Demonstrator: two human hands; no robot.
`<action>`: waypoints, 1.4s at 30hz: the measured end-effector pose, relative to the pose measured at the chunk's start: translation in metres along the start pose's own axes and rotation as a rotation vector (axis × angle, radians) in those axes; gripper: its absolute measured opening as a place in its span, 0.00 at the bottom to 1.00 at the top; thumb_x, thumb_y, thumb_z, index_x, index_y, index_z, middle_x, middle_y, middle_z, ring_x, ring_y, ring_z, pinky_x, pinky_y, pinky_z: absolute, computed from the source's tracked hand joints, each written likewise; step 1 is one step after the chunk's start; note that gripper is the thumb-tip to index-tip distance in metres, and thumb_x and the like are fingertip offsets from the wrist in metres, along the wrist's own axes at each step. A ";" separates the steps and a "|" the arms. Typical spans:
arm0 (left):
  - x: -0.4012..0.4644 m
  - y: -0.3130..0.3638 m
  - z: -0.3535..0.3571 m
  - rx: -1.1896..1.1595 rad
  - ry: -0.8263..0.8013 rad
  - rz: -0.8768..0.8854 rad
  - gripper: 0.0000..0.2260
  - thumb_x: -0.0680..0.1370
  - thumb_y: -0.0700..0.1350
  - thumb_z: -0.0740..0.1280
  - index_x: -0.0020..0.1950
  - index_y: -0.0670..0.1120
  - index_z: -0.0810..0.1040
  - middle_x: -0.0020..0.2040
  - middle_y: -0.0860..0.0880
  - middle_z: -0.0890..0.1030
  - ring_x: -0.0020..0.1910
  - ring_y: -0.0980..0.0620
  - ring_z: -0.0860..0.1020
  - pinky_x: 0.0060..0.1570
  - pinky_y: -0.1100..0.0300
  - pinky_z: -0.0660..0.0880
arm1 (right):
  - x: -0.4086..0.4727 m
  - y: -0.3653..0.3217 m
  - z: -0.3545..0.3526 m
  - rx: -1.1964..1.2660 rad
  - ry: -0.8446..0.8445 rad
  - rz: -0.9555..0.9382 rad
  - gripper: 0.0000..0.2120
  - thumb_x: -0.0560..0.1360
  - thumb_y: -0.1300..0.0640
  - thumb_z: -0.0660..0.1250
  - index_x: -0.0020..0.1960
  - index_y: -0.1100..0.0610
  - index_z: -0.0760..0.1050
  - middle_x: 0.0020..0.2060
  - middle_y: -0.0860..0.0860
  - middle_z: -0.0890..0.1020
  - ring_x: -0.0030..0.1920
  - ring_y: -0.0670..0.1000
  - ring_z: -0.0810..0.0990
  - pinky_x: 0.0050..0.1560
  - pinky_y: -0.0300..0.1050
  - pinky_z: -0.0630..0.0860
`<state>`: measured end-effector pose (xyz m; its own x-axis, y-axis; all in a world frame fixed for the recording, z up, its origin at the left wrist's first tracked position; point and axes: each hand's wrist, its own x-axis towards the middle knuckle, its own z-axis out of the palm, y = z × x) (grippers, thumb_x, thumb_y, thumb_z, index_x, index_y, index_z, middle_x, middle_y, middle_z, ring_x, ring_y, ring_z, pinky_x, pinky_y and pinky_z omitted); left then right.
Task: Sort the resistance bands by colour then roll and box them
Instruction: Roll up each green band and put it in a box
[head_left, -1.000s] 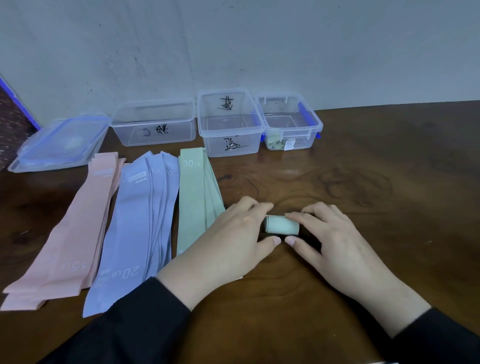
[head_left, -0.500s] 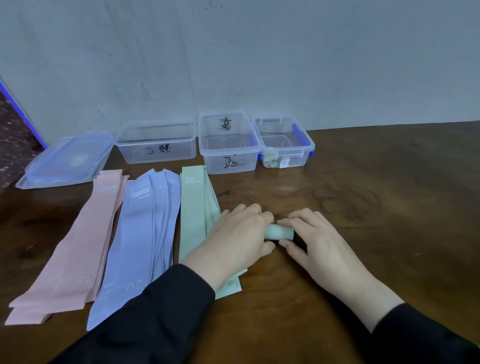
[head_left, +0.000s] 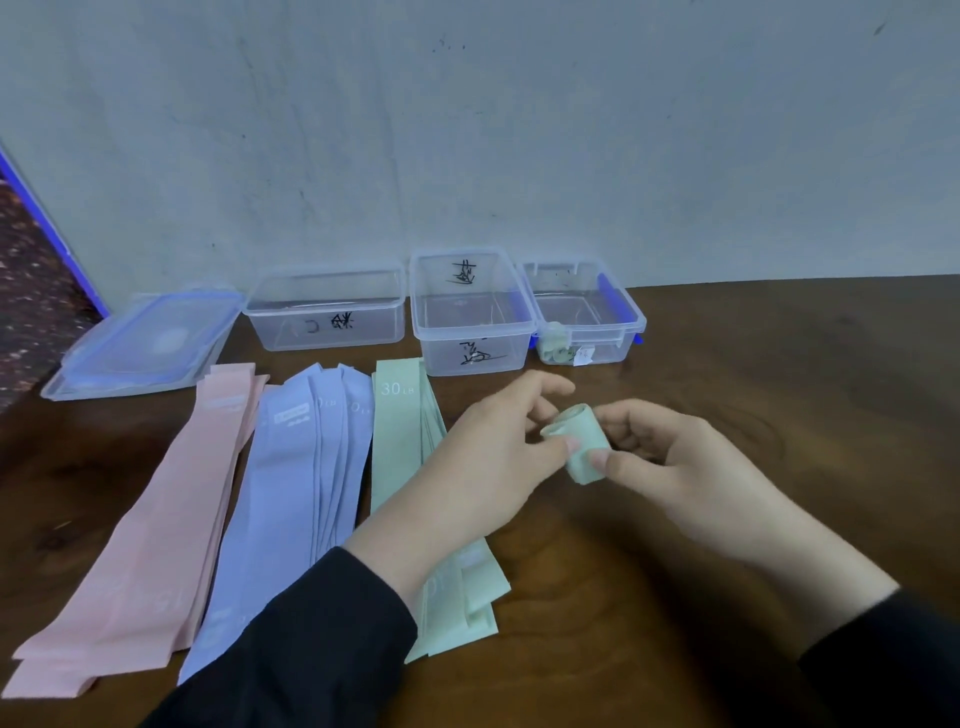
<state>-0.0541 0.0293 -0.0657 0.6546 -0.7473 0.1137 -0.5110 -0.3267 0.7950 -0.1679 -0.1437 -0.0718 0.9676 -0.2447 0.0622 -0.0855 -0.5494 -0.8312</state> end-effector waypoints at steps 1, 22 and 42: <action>0.003 0.003 -0.003 0.006 0.000 0.020 0.18 0.80 0.51 0.68 0.68 0.62 0.69 0.51 0.60 0.78 0.53 0.61 0.77 0.54 0.62 0.77 | 0.003 -0.005 -0.004 0.037 -0.022 0.002 0.10 0.78 0.50 0.71 0.58 0.44 0.81 0.51 0.44 0.86 0.52 0.48 0.84 0.58 0.53 0.80; 0.107 -0.038 0.010 0.224 0.325 0.256 0.14 0.82 0.54 0.60 0.63 0.53 0.80 0.59 0.58 0.79 0.60 0.60 0.74 0.65 0.56 0.72 | 0.100 -0.007 -0.079 0.165 0.071 0.212 0.09 0.74 0.52 0.74 0.45 0.58 0.85 0.38 0.57 0.83 0.39 0.54 0.77 0.44 0.46 0.73; 0.113 -0.067 0.038 0.328 0.109 0.014 0.32 0.83 0.54 0.59 0.82 0.57 0.45 0.47 0.52 0.79 0.47 0.56 0.76 0.45 0.63 0.71 | 0.280 0.047 -0.050 -0.481 0.242 0.348 0.12 0.72 0.54 0.71 0.38 0.60 0.73 0.30 0.55 0.76 0.31 0.55 0.73 0.29 0.40 0.66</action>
<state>0.0333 -0.0553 -0.1288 0.6930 -0.6927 0.2000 -0.6606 -0.4989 0.5611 0.0871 -0.2780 -0.0659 0.7877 -0.6160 0.0032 -0.5366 -0.6887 -0.4875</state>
